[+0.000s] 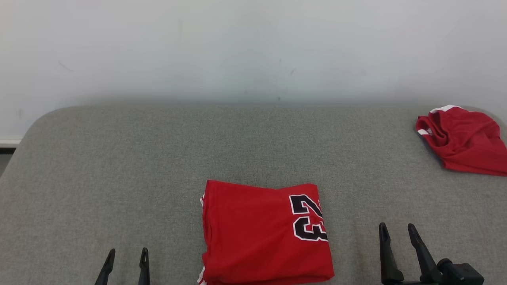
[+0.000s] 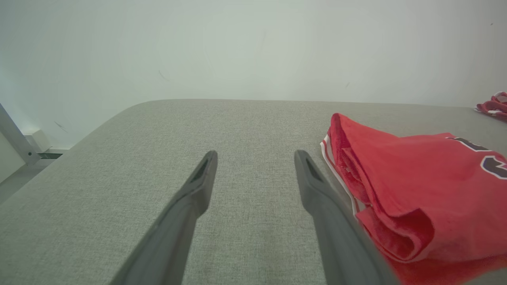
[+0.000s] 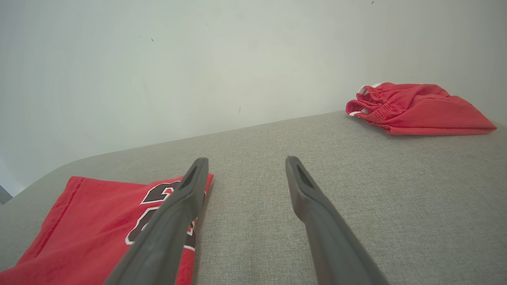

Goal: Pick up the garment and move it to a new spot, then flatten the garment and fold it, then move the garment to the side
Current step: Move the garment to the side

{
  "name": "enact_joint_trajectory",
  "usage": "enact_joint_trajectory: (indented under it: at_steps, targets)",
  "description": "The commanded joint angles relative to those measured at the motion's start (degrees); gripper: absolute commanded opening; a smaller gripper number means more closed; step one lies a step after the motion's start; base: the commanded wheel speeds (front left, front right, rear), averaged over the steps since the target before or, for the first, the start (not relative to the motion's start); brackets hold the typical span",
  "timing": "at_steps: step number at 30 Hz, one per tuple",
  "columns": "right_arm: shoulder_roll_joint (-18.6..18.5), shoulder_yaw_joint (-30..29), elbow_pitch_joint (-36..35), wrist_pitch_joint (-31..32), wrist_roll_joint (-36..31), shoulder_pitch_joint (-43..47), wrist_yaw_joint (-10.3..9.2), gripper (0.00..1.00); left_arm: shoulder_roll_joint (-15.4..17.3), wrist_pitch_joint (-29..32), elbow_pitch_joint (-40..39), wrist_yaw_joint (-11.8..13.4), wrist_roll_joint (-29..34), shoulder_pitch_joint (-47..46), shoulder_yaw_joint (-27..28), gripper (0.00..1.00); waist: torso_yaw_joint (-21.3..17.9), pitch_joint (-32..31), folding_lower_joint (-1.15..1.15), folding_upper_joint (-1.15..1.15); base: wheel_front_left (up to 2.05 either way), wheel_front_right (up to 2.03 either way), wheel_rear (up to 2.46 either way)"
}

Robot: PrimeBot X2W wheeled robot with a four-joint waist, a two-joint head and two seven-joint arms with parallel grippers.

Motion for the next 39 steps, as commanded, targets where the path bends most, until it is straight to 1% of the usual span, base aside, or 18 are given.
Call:
enact_joint_trajectory:
  at_steps: [1, 28, 35, 39]
  targets:
    - [0.1, -0.1, 0.0, -0.2, -0.3, 0.4, 0.01, 1.0, -0.2, -0.1, 0.2, -0.3, 0.5, -0.5, 0.2, 1.0, 0.0, 0.0, 0.0, 0.0, 0.0, 0.0, 0.0]
    - [0.1, 0.4, 1.2, -0.2, 0.0, -0.3, 0.01, 1.0, -0.5, -0.1, 0.5, -0.3, 0.9, -0.4, 0.9, 1.0, -0.4, -0.1, 0.0, 0.0, 0.0, 0.0, 0.0]
    - [0.1, 2.9, 2.4, -0.2, -1.0, -2.9, 0.01, 1.0, -0.6, -0.1, 0.4, -0.3, 0.7, -0.8, 0.7, 1.0, 0.3, 0.0, 0.0, 0.0, 0.0, 0.0, 0.0]
    - [0.1, 6.4, 6.9, -0.2, -0.5, -6.6, 0.01, 1.0, -0.6, -0.1, 0.5, -0.3, 0.4, -0.8, 0.1, 1.0, 1.2, 0.2, 0.0, 0.0, 0.0, 0.0, 0.0]
